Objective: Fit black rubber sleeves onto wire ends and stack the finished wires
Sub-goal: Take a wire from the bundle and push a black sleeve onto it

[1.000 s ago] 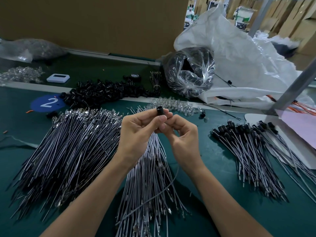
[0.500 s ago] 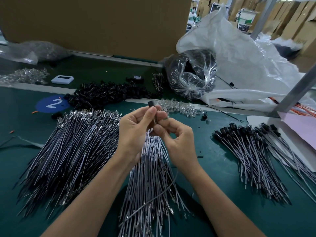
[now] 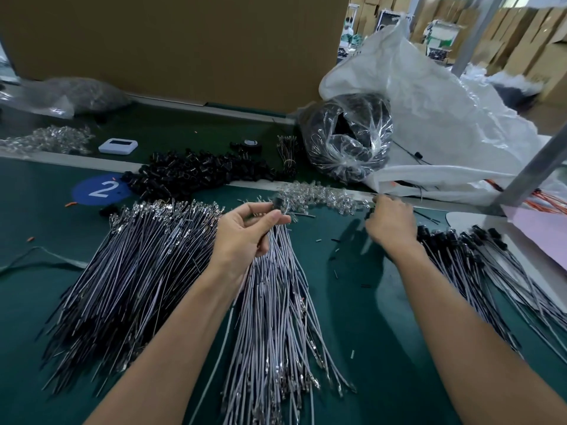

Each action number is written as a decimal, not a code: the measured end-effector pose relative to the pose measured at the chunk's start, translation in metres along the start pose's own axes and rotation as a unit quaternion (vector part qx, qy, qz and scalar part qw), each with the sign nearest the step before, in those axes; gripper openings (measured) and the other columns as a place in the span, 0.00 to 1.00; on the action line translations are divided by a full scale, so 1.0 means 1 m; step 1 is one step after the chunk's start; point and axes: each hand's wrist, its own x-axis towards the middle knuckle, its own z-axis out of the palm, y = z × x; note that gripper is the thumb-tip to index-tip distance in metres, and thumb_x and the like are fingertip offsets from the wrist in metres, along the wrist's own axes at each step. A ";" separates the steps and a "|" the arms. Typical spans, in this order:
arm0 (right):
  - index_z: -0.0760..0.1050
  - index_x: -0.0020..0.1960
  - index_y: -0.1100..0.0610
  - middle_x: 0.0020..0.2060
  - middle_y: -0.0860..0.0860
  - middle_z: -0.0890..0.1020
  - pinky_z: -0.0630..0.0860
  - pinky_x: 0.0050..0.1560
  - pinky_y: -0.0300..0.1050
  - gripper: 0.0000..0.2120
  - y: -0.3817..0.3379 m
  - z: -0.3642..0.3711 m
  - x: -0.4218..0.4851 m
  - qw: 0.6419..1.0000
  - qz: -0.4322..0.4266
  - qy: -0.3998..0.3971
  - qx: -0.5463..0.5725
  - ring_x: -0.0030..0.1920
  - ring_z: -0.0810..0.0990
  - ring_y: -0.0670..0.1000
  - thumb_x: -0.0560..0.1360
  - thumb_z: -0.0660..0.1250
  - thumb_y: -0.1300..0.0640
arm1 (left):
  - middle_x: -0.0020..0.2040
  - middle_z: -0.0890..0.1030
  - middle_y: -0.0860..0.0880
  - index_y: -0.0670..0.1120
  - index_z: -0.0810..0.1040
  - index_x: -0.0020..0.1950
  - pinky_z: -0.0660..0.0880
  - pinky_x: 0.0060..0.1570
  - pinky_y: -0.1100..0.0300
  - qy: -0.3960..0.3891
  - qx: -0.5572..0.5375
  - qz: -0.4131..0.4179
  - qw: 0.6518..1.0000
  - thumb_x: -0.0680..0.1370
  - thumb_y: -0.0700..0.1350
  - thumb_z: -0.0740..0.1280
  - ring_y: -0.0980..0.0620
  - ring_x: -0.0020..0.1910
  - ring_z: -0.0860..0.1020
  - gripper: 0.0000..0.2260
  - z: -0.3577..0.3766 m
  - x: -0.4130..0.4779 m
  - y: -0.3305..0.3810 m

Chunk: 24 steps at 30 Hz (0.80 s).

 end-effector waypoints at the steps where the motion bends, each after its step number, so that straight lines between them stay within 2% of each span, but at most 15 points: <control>1: 0.73 0.61 0.64 0.59 0.63 0.77 0.70 0.59 0.53 0.14 0.003 0.002 0.003 1.000 0.002 -0.005 -0.001 0.62 0.73 0.64 0.77 0.64 0.61 | 0.43 0.86 0.45 0.42 0.78 0.52 0.66 0.20 0.68 -0.007 0.012 -0.004 1.000 0.76 0.38 0.70 0.57 0.20 0.68 0.06 0.001 0.000 -0.001; 3: 0.76 0.56 0.64 0.56 0.63 0.79 0.73 0.53 0.52 0.09 0.007 0.006 0.007 1.000 0.004 -0.012 0.005 0.59 0.75 0.64 0.78 0.64 0.62 | 0.44 0.86 0.45 0.42 0.78 0.53 0.67 0.21 0.68 -0.021 0.033 -0.009 0.999 0.76 0.38 0.70 0.57 0.20 0.69 0.07 0.003 -0.001 -0.002; 6: 0.78 0.54 0.64 0.52 0.63 0.81 0.74 0.48 0.51 0.08 0.010 0.009 0.009 0.999 -0.002 0.006 0.036 0.56 0.77 0.63 0.78 0.64 0.63 | 0.44 0.87 0.46 0.43 0.78 0.53 0.68 0.22 0.67 -0.036 0.049 -0.012 0.998 0.77 0.39 0.70 0.57 0.20 0.69 0.06 0.005 -0.002 -0.004; 10: 0.77 0.59 0.64 0.54 0.64 0.79 0.75 0.54 0.55 0.12 0.011 0.009 0.011 0.999 -0.005 0.001 0.046 0.57 0.76 0.65 0.76 0.64 0.66 | 0.44 0.87 0.48 0.44 0.78 0.54 0.70 0.23 0.67 -0.044 0.073 -0.022 0.996 0.77 0.41 0.71 0.57 0.21 0.70 0.07 0.006 -0.002 -0.006; 14: 0.76 0.59 0.66 0.54 0.65 0.78 0.75 0.53 0.55 0.14 0.009 0.008 0.008 0.998 0.007 -0.008 0.059 0.56 0.76 0.64 0.74 0.62 0.70 | 0.44 0.87 0.47 0.43 0.78 0.54 0.70 0.23 0.67 -0.045 0.075 -0.020 0.996 0.77 0.40 0.71 0.57 0.22 0.70 0.08 0.006 -0.003 -0.006; 18: 0.79 0.55 0.69 0.52 0.64 0.81 0.76 0.58 0.53 0.12 0.009 0.004 0.002 0.991 -0.015 0.051 0.121 0.55 0.78 0.62 0.73 0.65 0.71 | 0.44 0.87 0.48 0.44 0.78 0.53 0.70 0.24 0.66 -0.050 0.086 -0.016 0.995 0.77 0.41 0.71 0.56 0.22 0.70 0.07 0.008 -0.003 -0.007; 20: 0.83 0.53 0.65 0.48 0.60 0.85 0.77 0.55 0.41 0.09 0.001 -0.004 -0.010 0.972 -0.067 0.076 0.210 0.48 0.82 0.54 0.73 0.69 0.70 | 0.44 0.87 0.48 0.46 0.80 0.51 0.70 0.25 0.66 -0.054 0.100 -0.013 0.993 0.76 0.41 0.72 0.56 0.22 0.71 0.05 0.009 -0.004 -0.008; 22: 0.84 0.48 0.58 0.42 0.53 0.86 0.76 0.45 0.29 0.08 -0.013 -0.012 -0.030 0.937 -0.134 0.050 0.320 0.37 0.81 0.41 0.73 0.71 0.68 | 0.43 0.87 0.47 0.47 0.81 0.48 0.70 0.24 0.67 -0.052 0.104 -0.011 0.993 0.74 0.40 0.74 0.56 0.22 0.72 0.05 0.010 -0.004 -0.009; 24: 0.83 0.45 0.51 0.37 0.50 0.85 0.79 0.41 0.33 0.11 -0.024 -0.016 -0.051 0.895 -0.189 -0.002 0.405 0.34 0.82 0.42 0.73 0.72 0.67 | 0.40 0.86 0.47 0.46 0.83 0.47 0.68 0.23 0.67 -0.048 0.105 -0.003 0.993 0.73 0.38 0.75 0.55 0.21 0.73 0.06 0.011 -0.005 -0.009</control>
